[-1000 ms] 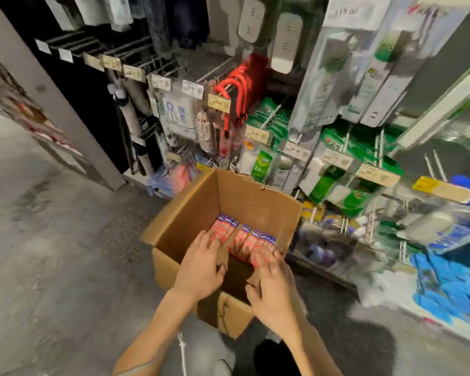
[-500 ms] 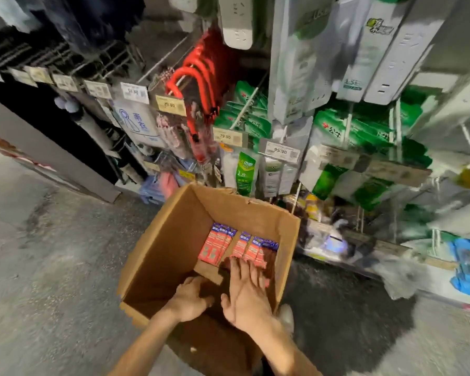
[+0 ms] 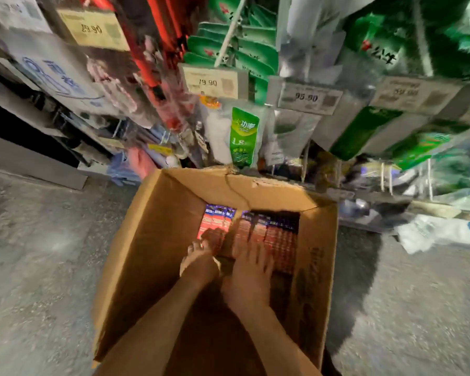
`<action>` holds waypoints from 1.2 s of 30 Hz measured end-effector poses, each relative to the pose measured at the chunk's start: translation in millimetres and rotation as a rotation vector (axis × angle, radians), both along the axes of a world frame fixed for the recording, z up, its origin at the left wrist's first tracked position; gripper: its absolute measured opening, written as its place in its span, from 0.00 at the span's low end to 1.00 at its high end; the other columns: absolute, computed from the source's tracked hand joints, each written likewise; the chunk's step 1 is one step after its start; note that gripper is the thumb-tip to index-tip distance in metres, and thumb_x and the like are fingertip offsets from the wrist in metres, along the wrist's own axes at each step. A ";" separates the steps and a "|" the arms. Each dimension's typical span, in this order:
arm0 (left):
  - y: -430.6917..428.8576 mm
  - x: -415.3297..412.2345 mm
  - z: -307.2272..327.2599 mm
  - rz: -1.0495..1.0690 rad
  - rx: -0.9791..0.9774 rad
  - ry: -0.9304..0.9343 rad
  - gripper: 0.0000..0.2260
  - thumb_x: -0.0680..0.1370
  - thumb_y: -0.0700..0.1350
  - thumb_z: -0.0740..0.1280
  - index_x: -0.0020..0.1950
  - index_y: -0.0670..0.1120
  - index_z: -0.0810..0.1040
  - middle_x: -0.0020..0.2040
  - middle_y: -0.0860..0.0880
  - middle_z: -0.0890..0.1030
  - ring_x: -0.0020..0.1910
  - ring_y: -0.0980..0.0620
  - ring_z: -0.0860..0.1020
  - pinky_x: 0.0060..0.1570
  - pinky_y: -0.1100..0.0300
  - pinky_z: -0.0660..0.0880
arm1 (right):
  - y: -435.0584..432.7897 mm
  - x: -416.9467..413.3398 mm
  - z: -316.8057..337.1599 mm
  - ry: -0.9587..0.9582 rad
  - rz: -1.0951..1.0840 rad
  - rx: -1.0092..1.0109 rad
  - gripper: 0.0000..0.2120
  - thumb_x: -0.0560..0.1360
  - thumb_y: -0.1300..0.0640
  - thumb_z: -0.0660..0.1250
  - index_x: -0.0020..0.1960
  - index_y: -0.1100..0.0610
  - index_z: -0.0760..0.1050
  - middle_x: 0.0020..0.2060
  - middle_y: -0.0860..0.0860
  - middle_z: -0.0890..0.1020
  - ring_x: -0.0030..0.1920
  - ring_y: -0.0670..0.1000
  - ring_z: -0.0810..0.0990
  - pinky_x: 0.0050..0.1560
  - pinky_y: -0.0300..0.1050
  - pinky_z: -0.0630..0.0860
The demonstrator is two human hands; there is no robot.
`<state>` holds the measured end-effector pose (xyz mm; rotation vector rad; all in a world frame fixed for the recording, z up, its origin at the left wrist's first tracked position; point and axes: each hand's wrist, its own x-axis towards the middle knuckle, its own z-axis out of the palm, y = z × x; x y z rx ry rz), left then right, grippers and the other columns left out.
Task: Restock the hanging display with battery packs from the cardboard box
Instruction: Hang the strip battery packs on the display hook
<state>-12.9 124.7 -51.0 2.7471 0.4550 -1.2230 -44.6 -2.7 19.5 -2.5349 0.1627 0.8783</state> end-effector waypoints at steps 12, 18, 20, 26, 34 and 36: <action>-1.8 15.5 -117.0 -0.090 0.105 -0.178 0.30 0.76 0.51 0.66 0.75 0.41 0.66 0.68 0.35 0.71 0.63 0.35 0.71 0.61 0.46 0.69 | 48.0 -24.2 -75.1 0.146 -0.330 0.050 0.38 0.78 0.50 0.64 0.81 0.53 0.47 0.81 0.51 0.52 0.81 0.53 0.48 0.79 0.55 0.55; 2.5 25.4 -122.7 -0.322 0.083 -0.251 0.12 0.74 0.43 0.64 0.57 0.45 0.79 0.55 0.43 0.80 0.52 0.44 0.80 0.47 0.53 0.77 | 50.9 -17.0 -78.8 0.140 -0.343 0.046 0.36 0.78 0.52 0.65 0.80 0.53 0.52 0.79 0.52 0.56 0.79 0.54 0.55 0.78 0.54 0.59; -0.6 27.4 -128.4 -0.397 0.106 -0.195 0.09 0.71 0.44 0.65 0.48 0.46 0.83 0.47 0.44 0.82 0.43 0.47 0.82 0.38 0.57 0.77 | 49.9 -14.7 -79.6 0.135 -0.341 0.035 0.35 0.77 0.52 0.66 0.79 0.52 0.52 0.78 0.52 0.57 0.79 0.54 0.56 0.77 0.54 0.60; -19.7 37.1 -125.7 -0.306 0.148 -0.126 0.24 0.73 0.36 0.49 0.54 0.40 0.83 0.50 0.41 0.82 0.38 0.44 0.83 0.31 0.59 0.76 | 42.4 -13.3 -76.8 0.152 -0.311 0.044 0.36 0.78 0.53 0.66 0.79 0.53 0.51 0.78 0.52 0.57 0.79 0.54 0.55 0.78 0.53 0.58; -12.2 50.0 -87.4 0.013 -0.016 -0.113 0.22 0.84 0.40 0.56 0.78 0.40 0.61 0.73 0.37 0.72 0.72 0.38 0.72 0.69 0.46 0.70 | 26.2 -12.7 -58.6 0.176 -0.383 0.110 0.36 0.77 0.52 0.68 0.79 0.51 0.53 0.77 0.51 0.58 0.78 0.54 0.56 0.79 0.53 0.58; -4.7 44.8 -67.6 0.170 -0.183 -0.073 0.27 0.83 0.45 0.62 0.80 0.40 0.59 0.77 0.37 0.67 0.76 0.40 0.67 0.75 0.51 0.64 | 22.3 -11.0 -46.6 0.200 -0.386 0.144 0.36 0.77 0.52 0.67 0.79 0.50 0.53 0.78 0.51 0.58 0.78 0.54 0.56 0.79 0.52 0.56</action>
